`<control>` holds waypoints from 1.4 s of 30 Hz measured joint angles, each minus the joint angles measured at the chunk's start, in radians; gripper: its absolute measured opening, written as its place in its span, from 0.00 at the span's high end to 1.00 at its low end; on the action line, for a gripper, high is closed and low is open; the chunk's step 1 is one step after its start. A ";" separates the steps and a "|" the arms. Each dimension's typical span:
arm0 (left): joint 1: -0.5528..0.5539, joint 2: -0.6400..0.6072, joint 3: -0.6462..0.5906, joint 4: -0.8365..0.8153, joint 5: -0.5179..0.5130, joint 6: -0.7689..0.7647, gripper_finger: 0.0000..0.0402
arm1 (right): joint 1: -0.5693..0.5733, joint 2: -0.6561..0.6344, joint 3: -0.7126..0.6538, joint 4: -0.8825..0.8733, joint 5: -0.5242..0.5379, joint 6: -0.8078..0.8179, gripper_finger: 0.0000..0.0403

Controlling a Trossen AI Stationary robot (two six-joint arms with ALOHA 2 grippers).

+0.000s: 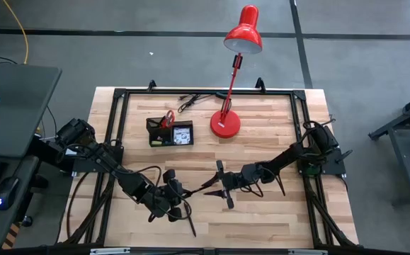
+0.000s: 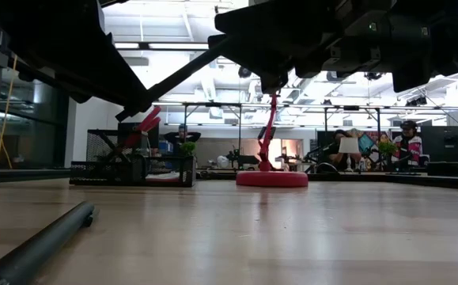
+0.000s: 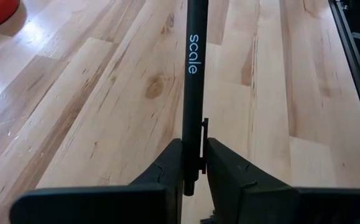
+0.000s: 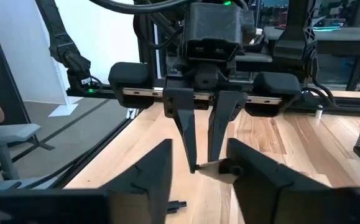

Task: Pick and place office supplies into organizer
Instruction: Put the black pen into the black desk organizer

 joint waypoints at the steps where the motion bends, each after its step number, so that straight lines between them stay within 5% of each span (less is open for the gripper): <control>1: 0.000 0.000 0.000 0.001 0.000 0.003 0.91 | 0.000 0.000 0.000 0.000 -0.001 0.001 0.68; 13: -0.001 0.000 0.000 0.007 -0.004 0.013 0.91 | 0.000 0.000 0.000 -0.005 0.002 -0.002 0.97; 22: 0.000 -0.018 0.000 -0.061 -0.065 0.001 0.91 | 0.000 0.000 0.000 -0.009 0.084 0.005 0.91; 30: -0.048 -0.058 0.000 -0.119 -0.176 -0.012 0.91 | -0.011 -0.001 0.000 -0.001 0.086 0.000 0.97; 42: -0.074 -0.060 0.000 -0.126 -0.194 0.012 0.91 | -0.011 -0.002 0.000 -0.001 0.074 0.000 0.96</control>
